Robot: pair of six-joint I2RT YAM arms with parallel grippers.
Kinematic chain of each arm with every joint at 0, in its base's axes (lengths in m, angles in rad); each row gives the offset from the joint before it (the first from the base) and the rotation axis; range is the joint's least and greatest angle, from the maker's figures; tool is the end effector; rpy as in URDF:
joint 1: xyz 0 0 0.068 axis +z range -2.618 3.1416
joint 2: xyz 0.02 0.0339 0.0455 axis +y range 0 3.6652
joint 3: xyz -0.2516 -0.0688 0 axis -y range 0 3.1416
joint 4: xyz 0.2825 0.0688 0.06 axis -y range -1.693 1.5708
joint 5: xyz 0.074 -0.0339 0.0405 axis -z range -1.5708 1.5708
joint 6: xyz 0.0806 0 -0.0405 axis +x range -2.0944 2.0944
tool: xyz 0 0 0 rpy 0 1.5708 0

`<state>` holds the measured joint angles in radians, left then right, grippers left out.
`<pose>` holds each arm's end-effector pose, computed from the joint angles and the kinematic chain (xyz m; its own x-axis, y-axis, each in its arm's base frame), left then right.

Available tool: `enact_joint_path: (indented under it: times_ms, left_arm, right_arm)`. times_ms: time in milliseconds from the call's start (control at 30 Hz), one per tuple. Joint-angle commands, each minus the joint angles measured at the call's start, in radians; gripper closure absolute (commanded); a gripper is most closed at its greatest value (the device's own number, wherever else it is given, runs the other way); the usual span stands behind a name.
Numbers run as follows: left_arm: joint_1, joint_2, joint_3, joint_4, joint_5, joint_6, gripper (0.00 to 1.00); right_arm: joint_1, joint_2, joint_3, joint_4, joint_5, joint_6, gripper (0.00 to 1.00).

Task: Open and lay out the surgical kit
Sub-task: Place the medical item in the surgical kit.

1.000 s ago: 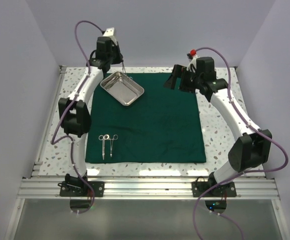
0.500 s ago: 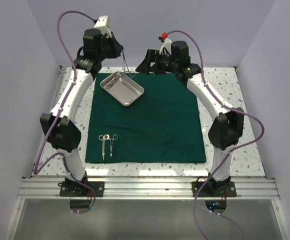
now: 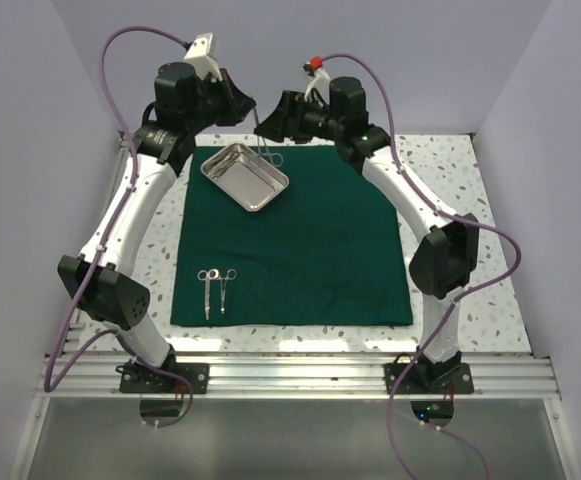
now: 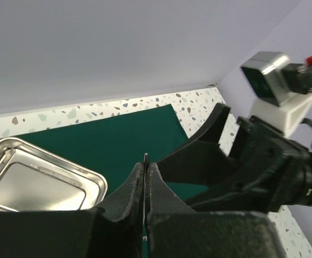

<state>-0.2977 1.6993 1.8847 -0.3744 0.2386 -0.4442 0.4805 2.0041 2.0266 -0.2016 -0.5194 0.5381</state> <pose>0.4423 -0.1556 0.4455 -0.3800 -0.3202 -0.8678 0.3806 0.8010 -0.4622 0.4678 0.2890 0.3825 -0.5633 0.2081 -0.7996 -0.6355 0.5094 0.5802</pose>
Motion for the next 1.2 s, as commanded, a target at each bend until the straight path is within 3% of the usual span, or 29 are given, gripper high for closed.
enact_joint_path:
  times_ms: [0,100,167,200,233,400,467,500,567,667,733,800,833,900,1000,1167]
  left_arm:
    - [-0.014,-0.067,-0.009,0.005,0.031,-0.042,1.00]
    - [-0.020,-0.092,-0.036,0.005,0.027,-0.048,1.00]
    - [-0.020,-0.105,-0.053,0.002,0.024,-0.048,1.00]
    - [-0.018,-0.110,-0.058,0.002,0.024,-0.050,1.00]
    - [-0.020,-0.119,-0.070,0.003,0.024,-0.050,1.00]
    - [-0.020,-0.119,-0.059,-0.027,0.004,-0.008,1.00]
    - [-0.020,-0.118,-0.046,-0.066,-0.034,0.064,0.84]
    - [-0.020,-0.131,-0.039,-0.078,-0.045,0.097,0.66]
    - [-0.020,-0.168,-0.053,-0.080,-0.090,0.185,0.62]
    - [-0.024,-0.282,-0.134,-0.048,-0.161,0.252,0.61]
    - [-0.046,-0.414,-0.286,0.026,-0.220,0.289,0.61]
    - [-0.067,-0.539,-0.524,0.259,-0.239,0.308,0.59]
    - [-0.073,-0.640,-0.582,0.323,-0.272,0.317,0.58]
    - [-0.081,-0.700,-0.666,0.420,-0.292,0.329,0.59]
    - [-0.093,-0.770,-0.741,0.463,-0.265,0.370,0.60]
    - [-0.153,-0.872,-0.886,0.620,-0.246,0.528,0.62]
  right_arm:
    - [0.033,-0.018,-0.035,0.094,-0.025,0.045,0.25]
    - [0.056,-0.010,-0.040,0.120,-0.025,0.060,0.51]
    - [0.070,-0.005,-0.039,0.131,-0.025,0.069,0.73]
    - [0.072,-0.005,-0.040,0.133,-0.024,0.072,0.94]
    - [0.076,-0.008,-0.045,0.134,-0.019,0.075,1.00]
    - [0.081,-0.056,-0.083,0.140,-0.005,0.100,1.00]
    - [0.079,-0.097,-0.094,0.087,0.013,0.111,1.00]
    - [0.078,-0.108,-0.097,0.020,0.040,0.121,1.00]
    - [0.064,-0.129,-0.088,-0.079,0.082,0.175,1.00]
    - [0.024,-0.152,-0.106,-0.208,0.133,0.293,1.00]
    - [-0.015,-0.154,-0.112,-0.251,0.124,0.394,1.00]
    - [-0.034,-0.128,-0.088,-0.294,0.111,0.460,1.00]
    - [-0.051,-0.117,-0.062,-0.323,0.082,0.532,1.00]
    - [-0.065,-0.107,-0.055,-0.331,0.049,0.618,1.00]
    - [-0.071,-0.122,-0.115,-0.265,-0.002,0.802,1.00]
    - [-0.048,-0.189,-0.368,0.039,-0.080,1.180,1.00]
